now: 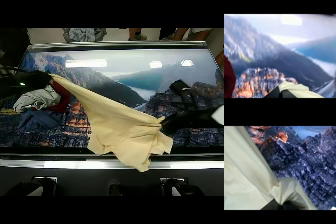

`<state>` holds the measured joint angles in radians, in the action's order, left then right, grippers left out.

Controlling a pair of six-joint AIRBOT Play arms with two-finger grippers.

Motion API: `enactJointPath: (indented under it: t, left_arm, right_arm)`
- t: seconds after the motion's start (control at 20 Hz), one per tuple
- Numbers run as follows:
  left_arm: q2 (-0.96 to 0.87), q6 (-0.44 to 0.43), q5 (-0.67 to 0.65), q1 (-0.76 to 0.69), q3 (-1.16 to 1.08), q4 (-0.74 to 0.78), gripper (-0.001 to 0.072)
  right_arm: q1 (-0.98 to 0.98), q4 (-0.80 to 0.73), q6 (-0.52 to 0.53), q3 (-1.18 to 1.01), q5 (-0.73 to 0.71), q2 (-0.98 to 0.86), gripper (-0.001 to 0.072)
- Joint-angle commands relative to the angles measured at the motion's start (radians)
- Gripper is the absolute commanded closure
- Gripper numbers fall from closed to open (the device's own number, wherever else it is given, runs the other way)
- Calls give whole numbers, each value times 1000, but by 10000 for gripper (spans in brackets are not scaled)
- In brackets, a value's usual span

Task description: Fold the shirts.

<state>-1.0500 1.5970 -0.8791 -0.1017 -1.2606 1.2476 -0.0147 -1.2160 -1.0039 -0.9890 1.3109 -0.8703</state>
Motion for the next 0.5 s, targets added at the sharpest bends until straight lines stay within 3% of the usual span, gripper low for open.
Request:
enactJointPath:
  t: [0.0,0.15,0.3,0.35,0.4,0.45]
  left_arm:
    - [-236,-2,58,0,37,-52,678]
    - [-371,-2,58,0,30,-159,677]
    - [-436,-3,57,-17,30,-236,677]
    - [-438,-3,58,-24,30,-235,677]
    - [-433,-3,57,-24,29,-235,677]
    - [-423,-14,53,-20,29,-235,677]
  right_arm:
    - [0,69,-33,170,-485,-171,671]
    - [0,209,-59,155,-670,-308,671]
    - [0,311,-59,155,-687,-393,668]
    - [0,328,-59,155,-681,-400,567]
    - [-2,339,-50,147,-656,-394,295]
    - [-2,326,2,116,-589,-377,167]
